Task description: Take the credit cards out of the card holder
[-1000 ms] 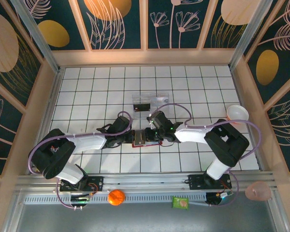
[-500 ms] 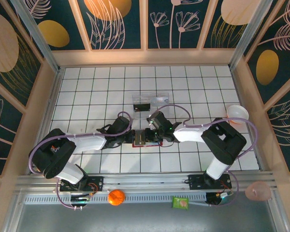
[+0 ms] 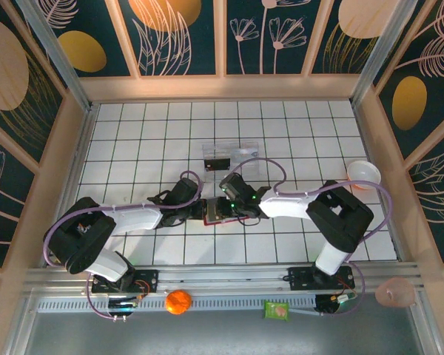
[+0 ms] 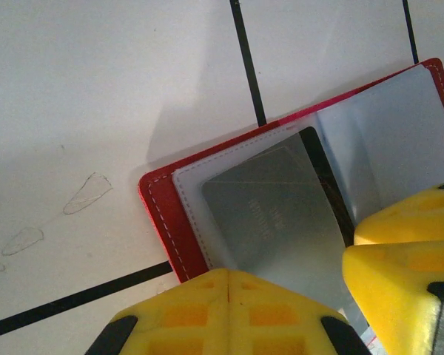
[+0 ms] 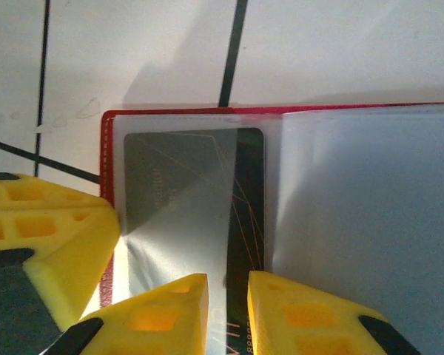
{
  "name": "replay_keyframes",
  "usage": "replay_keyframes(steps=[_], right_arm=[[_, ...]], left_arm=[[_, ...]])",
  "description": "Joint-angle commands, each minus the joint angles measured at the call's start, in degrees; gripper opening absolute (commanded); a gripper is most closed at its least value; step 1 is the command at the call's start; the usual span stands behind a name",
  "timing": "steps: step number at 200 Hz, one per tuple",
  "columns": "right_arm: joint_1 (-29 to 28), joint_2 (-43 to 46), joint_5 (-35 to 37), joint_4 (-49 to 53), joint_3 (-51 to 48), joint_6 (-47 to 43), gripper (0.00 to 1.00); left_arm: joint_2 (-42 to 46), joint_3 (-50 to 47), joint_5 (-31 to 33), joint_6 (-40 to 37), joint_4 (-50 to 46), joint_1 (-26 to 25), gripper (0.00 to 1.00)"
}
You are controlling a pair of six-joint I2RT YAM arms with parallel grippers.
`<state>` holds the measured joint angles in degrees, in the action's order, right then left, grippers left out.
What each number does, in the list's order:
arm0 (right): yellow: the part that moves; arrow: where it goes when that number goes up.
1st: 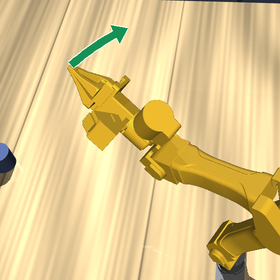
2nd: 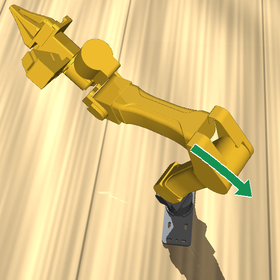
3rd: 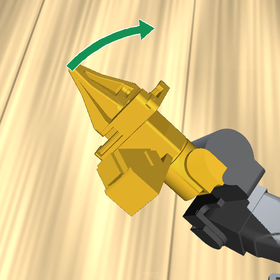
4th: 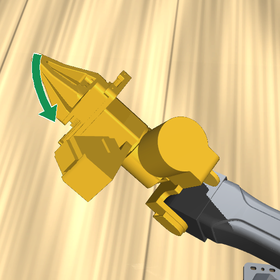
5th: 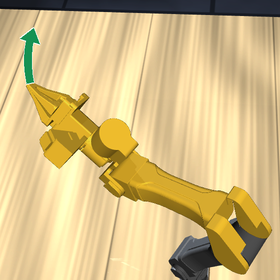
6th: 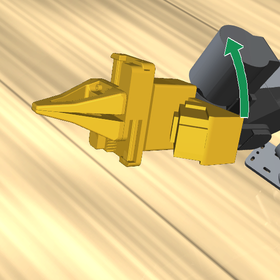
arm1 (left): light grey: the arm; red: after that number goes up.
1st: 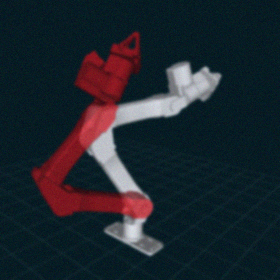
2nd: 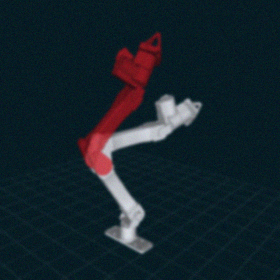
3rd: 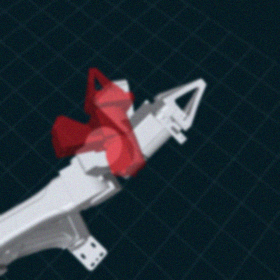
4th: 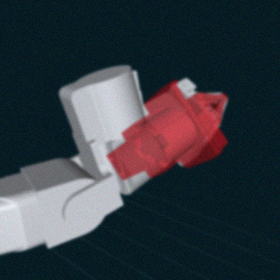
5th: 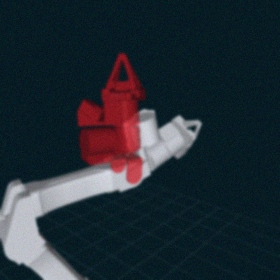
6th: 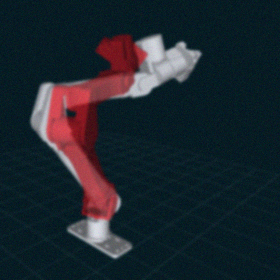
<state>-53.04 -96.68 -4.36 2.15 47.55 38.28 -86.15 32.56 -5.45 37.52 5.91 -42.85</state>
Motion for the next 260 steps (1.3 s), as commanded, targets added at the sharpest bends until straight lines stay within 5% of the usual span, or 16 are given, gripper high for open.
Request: replay_keyframes(steps=[1,71,101,138,260], right_arm=[[-0.5,1.4,6.6,4.6,0.5,0.1,0.23],[-1.1,9.9,5.6,-0.8,-0.9,-4.1,0.32],[4.1,8.9,-6.1,-2.8,-2.0,-4.1,0.27],[6.3,4.8,-11.7,-2.9,-0.5,-5.6,0.25],[7.0,-1.2,-10.5,-1.8,-1.3,-4.5,0.24]], left_arm=[[-0.5,-0.7,0.5,-1.4,-2.7,0.2,0.0],[3.5,2.6,1.1,-4.2,-5.0,0.2,0.06],[3.6,3.7,-1.4,-4.3,-5.1,0.2,0.04],[0.9,2.7,-4.4,-2.9,-2.7,-0.1,0.04],[-2.9,3.0,1.1,-4.2,-6.1,-0.7,0.0]])
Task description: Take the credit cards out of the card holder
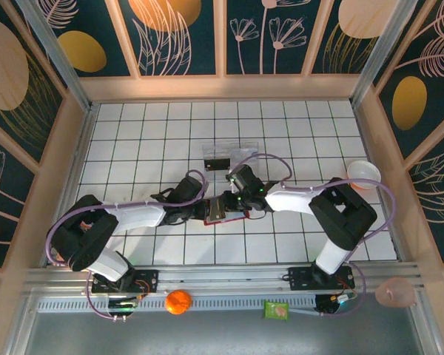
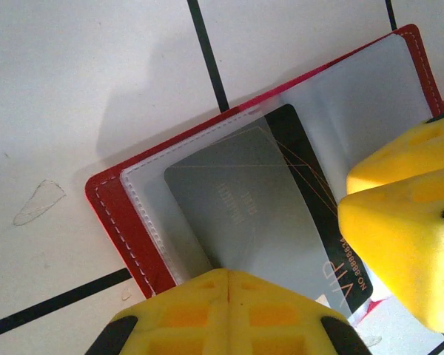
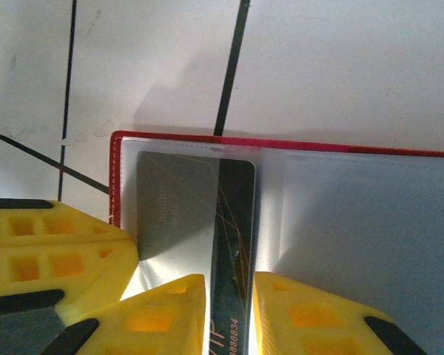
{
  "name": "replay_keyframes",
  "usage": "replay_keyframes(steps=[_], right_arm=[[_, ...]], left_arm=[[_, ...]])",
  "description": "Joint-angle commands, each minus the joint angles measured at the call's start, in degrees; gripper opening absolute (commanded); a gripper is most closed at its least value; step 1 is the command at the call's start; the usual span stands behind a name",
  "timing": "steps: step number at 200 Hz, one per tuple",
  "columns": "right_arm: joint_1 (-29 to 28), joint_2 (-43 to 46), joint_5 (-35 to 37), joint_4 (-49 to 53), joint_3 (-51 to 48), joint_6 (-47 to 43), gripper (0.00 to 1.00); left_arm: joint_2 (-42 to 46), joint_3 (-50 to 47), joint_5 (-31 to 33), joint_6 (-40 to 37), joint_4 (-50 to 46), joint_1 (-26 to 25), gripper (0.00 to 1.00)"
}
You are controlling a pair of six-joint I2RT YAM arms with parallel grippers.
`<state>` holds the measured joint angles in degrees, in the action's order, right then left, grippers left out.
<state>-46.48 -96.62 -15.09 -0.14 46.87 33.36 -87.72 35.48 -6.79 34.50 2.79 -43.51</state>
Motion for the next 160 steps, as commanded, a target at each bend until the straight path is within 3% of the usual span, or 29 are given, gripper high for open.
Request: replay_keyframes(steps=[1,93,160], right_arm=[[0.4,-1.3,0.2,0.4,-0.6,0.5,0.24],[2.3,-2.9,-7.6,-5.8,-4.0,3.1,0.24],[2.8,0.1,-6.4,-7.1,-5.6,4.5,0.0]], left_arm=[[-1.4,0.1,2.3,-1.1,-3.0,-0.1,0.0],[-4.3,-0.7,1.0,-2.1,-1.3,-0.1,0.0],[-3.6,-0.8,1.8,-1.7,-2.1,0.0,0.0]])
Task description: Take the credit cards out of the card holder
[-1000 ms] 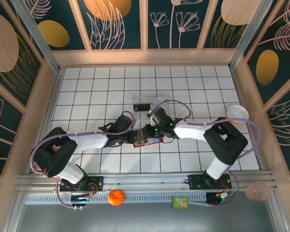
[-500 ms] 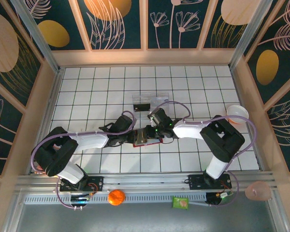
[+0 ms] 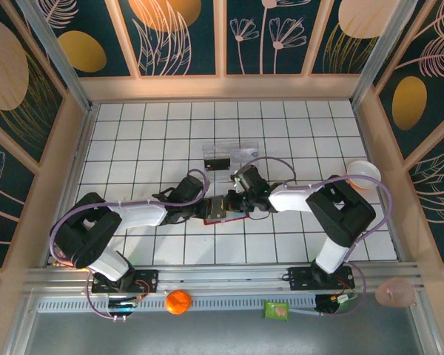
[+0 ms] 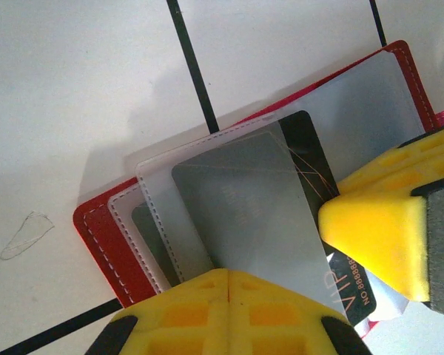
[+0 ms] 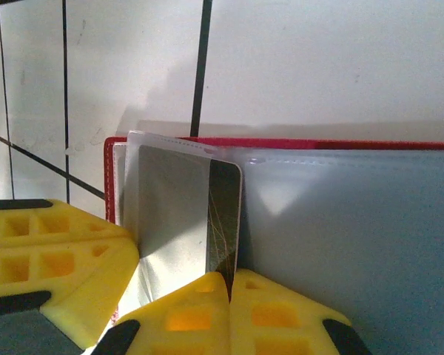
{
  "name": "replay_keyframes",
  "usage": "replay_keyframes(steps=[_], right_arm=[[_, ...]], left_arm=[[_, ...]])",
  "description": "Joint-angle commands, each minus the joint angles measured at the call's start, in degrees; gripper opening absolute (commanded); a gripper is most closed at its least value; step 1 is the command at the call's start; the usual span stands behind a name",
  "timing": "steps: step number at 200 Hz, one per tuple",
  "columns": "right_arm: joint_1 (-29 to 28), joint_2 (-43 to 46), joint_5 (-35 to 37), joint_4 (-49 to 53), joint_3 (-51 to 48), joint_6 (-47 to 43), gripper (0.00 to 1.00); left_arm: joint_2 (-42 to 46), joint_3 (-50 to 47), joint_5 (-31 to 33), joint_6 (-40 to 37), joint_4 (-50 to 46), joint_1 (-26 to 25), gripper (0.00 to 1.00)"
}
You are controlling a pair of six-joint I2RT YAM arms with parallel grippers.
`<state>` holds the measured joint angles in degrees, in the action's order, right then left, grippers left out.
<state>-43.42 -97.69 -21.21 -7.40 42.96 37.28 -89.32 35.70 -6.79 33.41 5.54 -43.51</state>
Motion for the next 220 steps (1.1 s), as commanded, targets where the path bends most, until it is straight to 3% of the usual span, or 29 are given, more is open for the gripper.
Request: replay_keyframes(steps=[1,103,140,168,183,220], right_arm=[[-0.3,1.2,-0.2,0.1,-1.7,0.6,0.0],[1.5,12.5,7.8,6.7,-7.3,1.6,0.0],[2.2,20.5,9.7,8.1,-7.1,-1.7,0.0],[3.4,25.9,8.2,4.3,-8.0,-5.1,0.0],[4.5,28.2,6.0,1.3,-8.7,-6.5,0.0],[6.5,33.6,-1.6,-11.3,-12.2,-6.2,0.0]], left_arm=[[-2.0,-1.0,1.7,-0.5,-4.8,0.0,0.0],[-1.2,-0.8,2.1,-0.2,-5.2,0.1,0.0],[4.0,1.0,-0.3,-0.3,-3.9,1.3,0.0],[10.3,2.6,-4.5,-1.0,0.1,2.9,0.22],[12.5,2.0,-8.3,0.0,4.0,5.1,0.26],[16.5,-5.5,-24.7,10.4,28.7,11.5,0.41]])
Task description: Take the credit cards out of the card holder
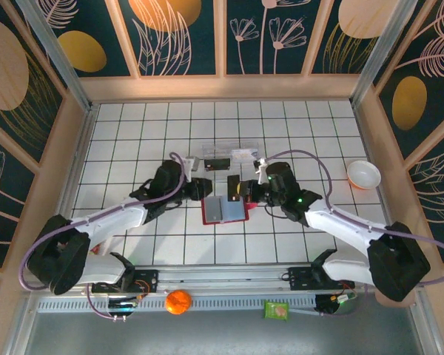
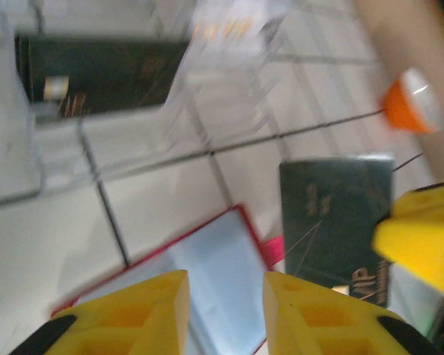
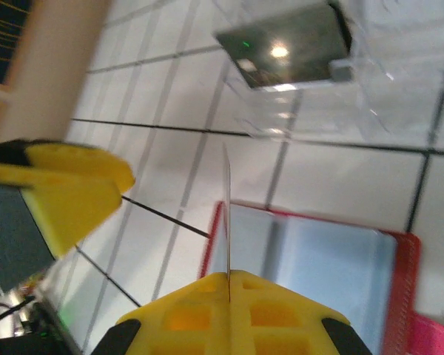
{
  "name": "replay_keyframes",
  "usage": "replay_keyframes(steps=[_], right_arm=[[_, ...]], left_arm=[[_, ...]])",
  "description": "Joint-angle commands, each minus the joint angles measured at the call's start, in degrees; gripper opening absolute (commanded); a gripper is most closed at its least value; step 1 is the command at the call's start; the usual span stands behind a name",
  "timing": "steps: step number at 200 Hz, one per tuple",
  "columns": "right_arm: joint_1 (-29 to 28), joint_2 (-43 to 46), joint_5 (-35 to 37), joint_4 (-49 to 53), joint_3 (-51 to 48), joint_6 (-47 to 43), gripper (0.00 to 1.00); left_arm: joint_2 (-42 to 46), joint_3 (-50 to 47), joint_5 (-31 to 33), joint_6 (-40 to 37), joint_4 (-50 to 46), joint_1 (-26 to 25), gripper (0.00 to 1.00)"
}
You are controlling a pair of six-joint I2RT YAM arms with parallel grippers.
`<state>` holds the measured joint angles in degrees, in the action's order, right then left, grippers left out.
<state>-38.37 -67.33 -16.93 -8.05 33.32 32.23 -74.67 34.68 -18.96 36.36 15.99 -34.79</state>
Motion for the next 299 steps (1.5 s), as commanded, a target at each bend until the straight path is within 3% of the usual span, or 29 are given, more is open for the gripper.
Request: replay_keyframes(steps=[1,25,68,101,177,207,261,277,290,299], right_arm=[[1.5,3.4,-6.1,-11.1,-2.6,-1.0,0.0],[3.6,4.4,-11.9,-21.4,-5.6,3.4,0.0],[3.9,3.1,-16.6,-37.2,-8.1,9.9,0.0],[3.9,1.7,-17.8,-43.3,-8.1,12.7,0.0],[2.9,-0.9,-16.6,-42.0,-6.3,12.0,0.0],[2.7,-1.9,-15.9,-42.6,-6.0,12.3,0.0],[2.0,-3.2,-15.2,-40.4,-4.1,10.3,0.0],[1.8,-3.3,-15.5,-39.6,-3.7,9.5,0.0],[2.0,-2.9,-16.0,-38.4,-3.6,9.0,0.0],[2.1,-2.1,-15.7,-36.5,-3.6,8.1,0.08]], left_arm=[[2.0,-4.7,-12.8,7.8,18.9,2.8,0.41],[3.0,-6.6,-17.4,10.7,27.9,3.1,0.52],[2.8,-9.2,-20.7,14.3,35.6,3.1,0.55],[1.9,-9.3,-21.7,15.5,37.0,3.2,0.47],[2.2,-8.9,-24.5,17.6,40.5,3.1,0.23],[2.0,-8.2,-24.9,16.7,37.9,3.2,0.23],[1.6,-8.2,-24.3,16.1,36.3,3.2,0.09],[1.6,-7.6,-23.8,14.9,34.4,3.2,0.0],[1.9,-6.1,-23.5,12.5,30.8,3.1,0.0],[2.2,-4.6,-22.7,9.8,26.4,3.2,0.0]])
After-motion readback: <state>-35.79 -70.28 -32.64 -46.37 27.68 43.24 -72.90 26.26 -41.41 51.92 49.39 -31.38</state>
